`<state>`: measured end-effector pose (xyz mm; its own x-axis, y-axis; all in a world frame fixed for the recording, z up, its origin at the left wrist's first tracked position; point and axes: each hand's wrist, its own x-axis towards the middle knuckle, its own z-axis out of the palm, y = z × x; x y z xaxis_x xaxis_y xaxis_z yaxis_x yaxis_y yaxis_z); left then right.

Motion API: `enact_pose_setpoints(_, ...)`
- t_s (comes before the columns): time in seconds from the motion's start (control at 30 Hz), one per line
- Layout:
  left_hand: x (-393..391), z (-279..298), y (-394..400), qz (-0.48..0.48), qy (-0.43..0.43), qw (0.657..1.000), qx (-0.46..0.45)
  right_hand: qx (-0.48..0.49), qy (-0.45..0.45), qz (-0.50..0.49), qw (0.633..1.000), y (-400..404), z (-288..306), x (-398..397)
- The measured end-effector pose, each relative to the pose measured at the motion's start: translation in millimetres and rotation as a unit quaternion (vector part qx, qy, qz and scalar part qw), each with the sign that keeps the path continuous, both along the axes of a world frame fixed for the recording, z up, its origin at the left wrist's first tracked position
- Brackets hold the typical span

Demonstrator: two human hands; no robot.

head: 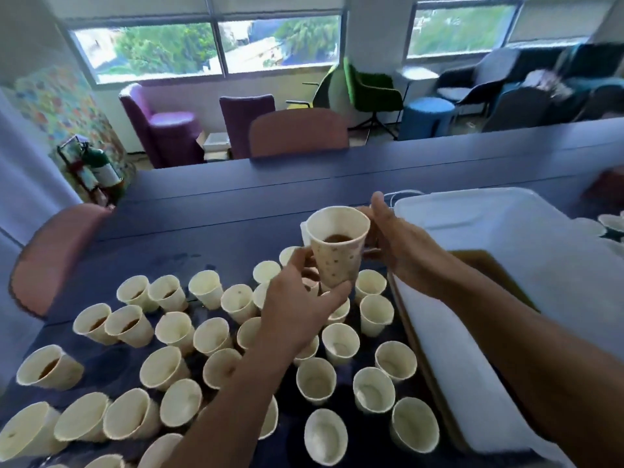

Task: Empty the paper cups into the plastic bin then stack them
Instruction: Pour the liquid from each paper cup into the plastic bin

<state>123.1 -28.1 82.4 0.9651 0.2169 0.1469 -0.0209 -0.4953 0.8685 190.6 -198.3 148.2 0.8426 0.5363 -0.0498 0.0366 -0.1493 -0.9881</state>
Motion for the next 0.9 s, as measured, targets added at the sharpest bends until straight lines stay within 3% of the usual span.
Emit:
enact_pose_setpoints(0.1, 9.2, 4.4, -35.3, -0.036, 0.0, 0.999, -0.008, 0.056, -0.041, -0.018, 0.997, -36.4, -13.2, -6.3)
enact_pose_setpoints(0.33, 21.9, 1.1, -112.4, -0.133, -0.004, 0.991, 0.028, 0.036, -0.097, -0.173, 0.979, -101.0, -40.3, -21.2)
enact_pose_setpoints(0.6, 30.2, -22.1, -151.3, -0.238, 0.03, 0.957, 0.163, -0.08, -0.124, -0.278, 0.949, -166.5, -63.8, -20.3)
enact_pose_setpoints(0.9, 35.3, -28.1, -152.3, -0.278, 0.087, 0.928, 0.23, -0.258, -0.163, -0.289, 0.907, -205.5, -103.8, -6.8)
